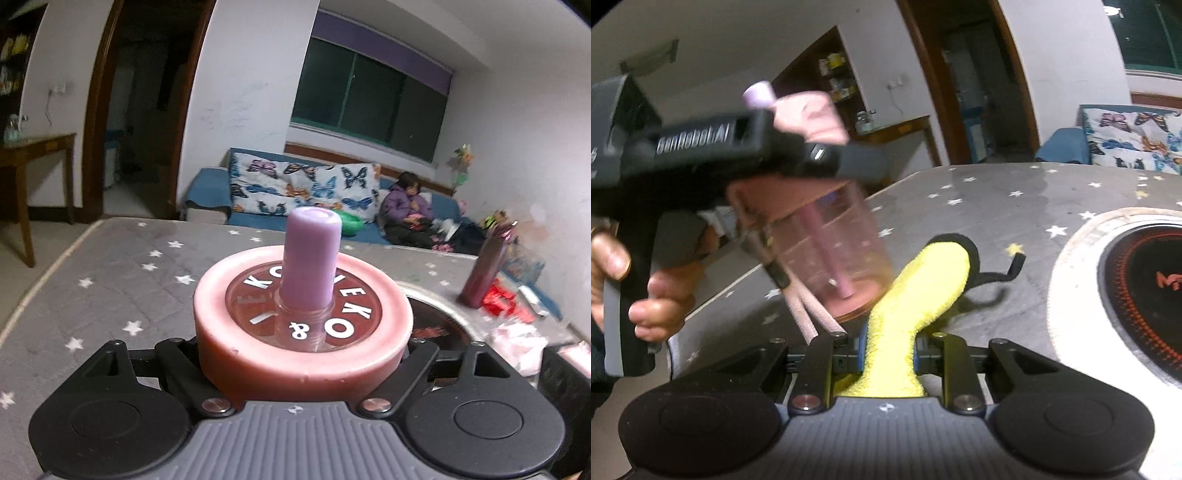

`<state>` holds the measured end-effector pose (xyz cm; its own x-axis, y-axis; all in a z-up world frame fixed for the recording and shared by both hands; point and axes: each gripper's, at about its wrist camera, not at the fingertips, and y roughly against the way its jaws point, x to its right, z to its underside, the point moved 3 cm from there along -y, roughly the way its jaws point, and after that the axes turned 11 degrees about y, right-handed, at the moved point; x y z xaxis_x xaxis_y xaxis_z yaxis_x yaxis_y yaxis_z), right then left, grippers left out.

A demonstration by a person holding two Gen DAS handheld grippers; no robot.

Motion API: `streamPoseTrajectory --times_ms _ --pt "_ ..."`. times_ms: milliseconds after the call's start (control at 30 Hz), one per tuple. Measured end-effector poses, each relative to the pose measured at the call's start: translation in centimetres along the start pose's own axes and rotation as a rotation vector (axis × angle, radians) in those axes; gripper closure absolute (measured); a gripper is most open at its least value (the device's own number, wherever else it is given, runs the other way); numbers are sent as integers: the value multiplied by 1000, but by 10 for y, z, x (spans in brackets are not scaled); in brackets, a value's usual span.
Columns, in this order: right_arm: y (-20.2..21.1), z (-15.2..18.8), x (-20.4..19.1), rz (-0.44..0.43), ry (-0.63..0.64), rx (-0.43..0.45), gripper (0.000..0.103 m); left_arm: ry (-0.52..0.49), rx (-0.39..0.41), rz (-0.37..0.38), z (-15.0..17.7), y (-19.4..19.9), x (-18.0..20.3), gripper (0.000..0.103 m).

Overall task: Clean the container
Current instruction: 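Wipe the cup's bottom with the cloth in the right tool, then lower the yellow cloth onto the table and open the right tool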

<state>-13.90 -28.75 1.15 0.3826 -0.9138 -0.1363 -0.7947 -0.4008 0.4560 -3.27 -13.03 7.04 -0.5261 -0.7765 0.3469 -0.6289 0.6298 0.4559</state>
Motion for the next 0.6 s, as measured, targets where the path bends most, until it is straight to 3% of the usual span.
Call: streamPoseTrajectory --times_ms 600 --pt "-51 -26 62 113 -123 -38 80 -38 -30 -131 6 -51 -14 18"
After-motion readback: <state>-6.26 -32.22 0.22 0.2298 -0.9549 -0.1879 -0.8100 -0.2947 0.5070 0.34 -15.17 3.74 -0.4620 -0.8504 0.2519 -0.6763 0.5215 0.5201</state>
